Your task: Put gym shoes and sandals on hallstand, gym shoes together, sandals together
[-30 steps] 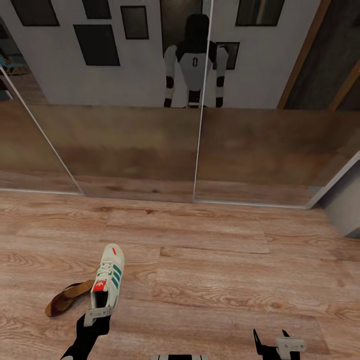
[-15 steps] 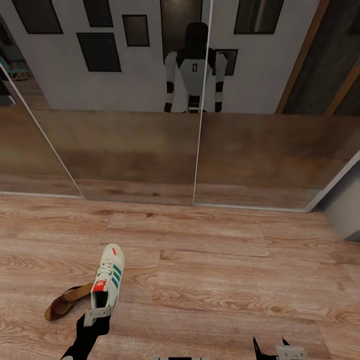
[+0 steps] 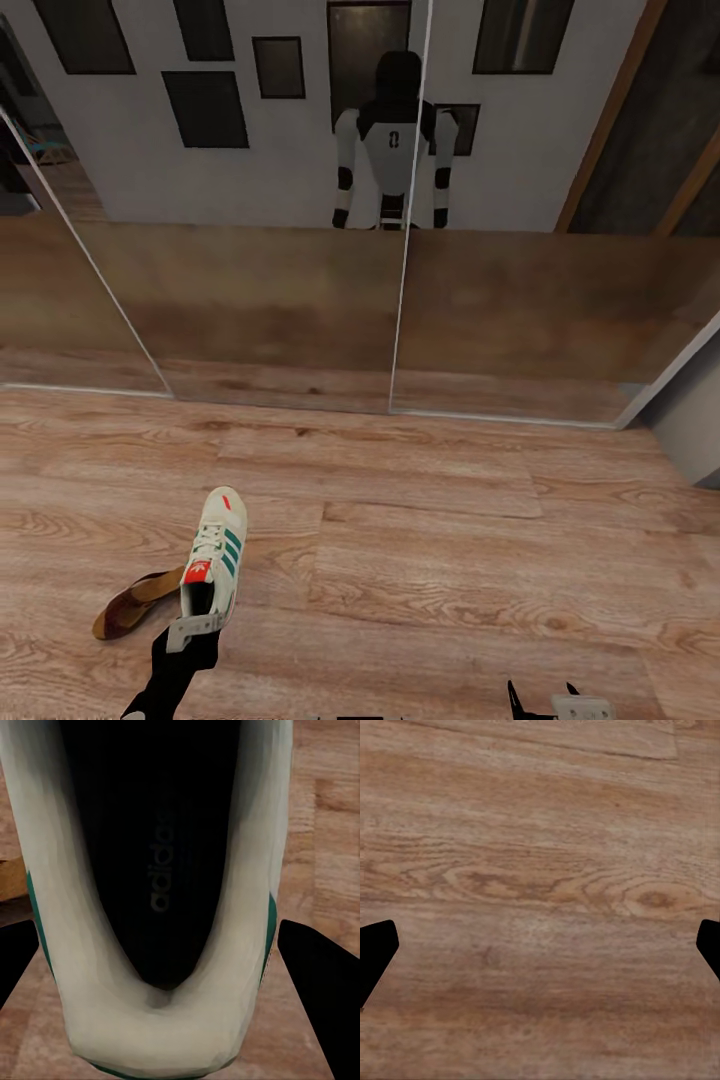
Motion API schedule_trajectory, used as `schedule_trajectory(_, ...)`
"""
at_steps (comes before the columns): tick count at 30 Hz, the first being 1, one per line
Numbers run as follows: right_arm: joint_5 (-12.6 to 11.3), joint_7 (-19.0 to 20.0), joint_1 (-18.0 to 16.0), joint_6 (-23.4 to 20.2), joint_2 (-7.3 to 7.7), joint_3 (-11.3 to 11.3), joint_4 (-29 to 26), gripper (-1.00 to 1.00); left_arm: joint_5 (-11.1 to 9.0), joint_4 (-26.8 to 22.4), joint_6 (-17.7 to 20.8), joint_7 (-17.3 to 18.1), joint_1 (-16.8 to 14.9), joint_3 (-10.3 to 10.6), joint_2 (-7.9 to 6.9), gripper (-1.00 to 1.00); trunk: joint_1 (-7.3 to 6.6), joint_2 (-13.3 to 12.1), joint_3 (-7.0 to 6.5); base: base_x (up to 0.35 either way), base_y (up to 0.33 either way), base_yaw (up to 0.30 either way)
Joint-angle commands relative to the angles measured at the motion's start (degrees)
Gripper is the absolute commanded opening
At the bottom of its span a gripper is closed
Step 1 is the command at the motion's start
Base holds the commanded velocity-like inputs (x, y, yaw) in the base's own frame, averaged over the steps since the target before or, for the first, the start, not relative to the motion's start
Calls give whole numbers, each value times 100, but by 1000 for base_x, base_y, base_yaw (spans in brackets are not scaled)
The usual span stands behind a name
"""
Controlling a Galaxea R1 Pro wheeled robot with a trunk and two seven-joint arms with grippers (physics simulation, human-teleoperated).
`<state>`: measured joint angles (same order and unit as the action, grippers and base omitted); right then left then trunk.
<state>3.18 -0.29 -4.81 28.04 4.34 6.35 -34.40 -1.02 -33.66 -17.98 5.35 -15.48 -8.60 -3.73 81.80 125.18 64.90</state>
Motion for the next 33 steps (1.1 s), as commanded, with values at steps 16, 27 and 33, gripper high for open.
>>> schedule_trajectory(16,34,-6,-2,17,-3,12,10,100,-12,-1,-12,45,-1,-36,4,-100,-1,1,-2,0,0,255)
schedule_trajectory(27,34,-6,-2,17,-3,15,14,100,-12,-4,-12,45,-5,-43,4,-100,-1,1,-42,0,0,272)
schedule_trajectory(33,34,-6,1,18,-4,15,20,100,-24,-9,-12,45,-2,-45,4,-100,-1,1,-68,0,0,268)
